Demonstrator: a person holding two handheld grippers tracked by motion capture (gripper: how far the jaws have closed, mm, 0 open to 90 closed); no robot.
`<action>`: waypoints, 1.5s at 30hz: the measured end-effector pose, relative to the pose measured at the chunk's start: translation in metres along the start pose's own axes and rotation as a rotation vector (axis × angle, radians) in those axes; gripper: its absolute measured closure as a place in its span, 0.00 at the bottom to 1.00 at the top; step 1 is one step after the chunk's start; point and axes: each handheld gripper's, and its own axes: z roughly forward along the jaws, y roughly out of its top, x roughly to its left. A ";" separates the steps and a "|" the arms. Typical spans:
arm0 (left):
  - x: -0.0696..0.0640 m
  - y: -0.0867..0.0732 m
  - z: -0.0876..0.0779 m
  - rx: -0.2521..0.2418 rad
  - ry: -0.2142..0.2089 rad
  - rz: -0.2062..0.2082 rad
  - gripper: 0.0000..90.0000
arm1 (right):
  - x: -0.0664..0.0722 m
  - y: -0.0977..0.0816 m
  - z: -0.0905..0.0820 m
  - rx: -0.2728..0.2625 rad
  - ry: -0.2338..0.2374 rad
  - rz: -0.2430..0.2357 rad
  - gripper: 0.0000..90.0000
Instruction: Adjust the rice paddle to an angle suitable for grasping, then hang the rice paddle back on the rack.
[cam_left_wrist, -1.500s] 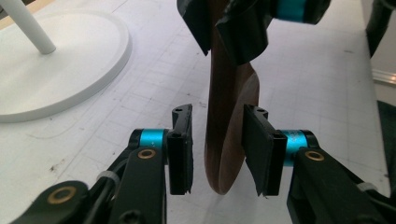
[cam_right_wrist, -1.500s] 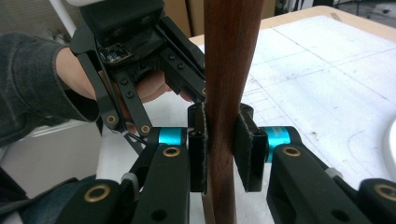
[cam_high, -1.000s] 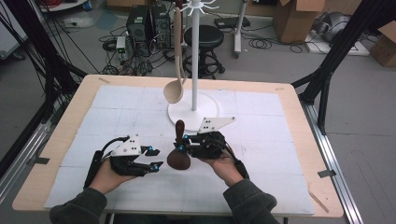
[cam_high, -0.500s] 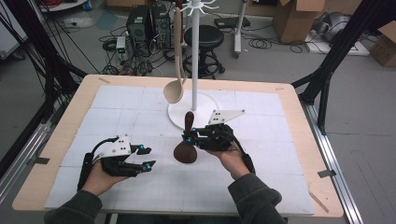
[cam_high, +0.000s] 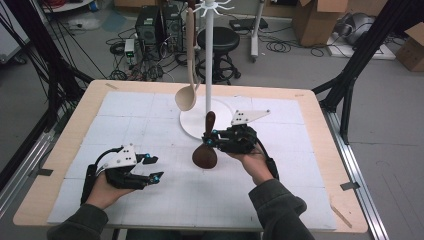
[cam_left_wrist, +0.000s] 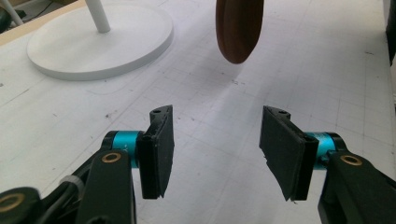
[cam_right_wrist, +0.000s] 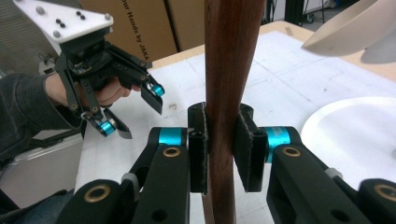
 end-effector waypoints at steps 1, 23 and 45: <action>0.000 0.000 0.000 0.000 0.003 -0.001 0.49 | -0.001 0.002 -0.001 -0.004 -0.002 0.000 0.86; 0.006 -0.006 -0.004 -0.003 0.035 -0.032 0.42 | -0.011 0.032 -0.009 0.005 -0.013 -0.016 0.86; 0.009 -0.006 -0.003 -0.010 0.057 -0.052 0.39 | -0.032 0.085 -0.014 -0.010 -0.025 -0.020 0.86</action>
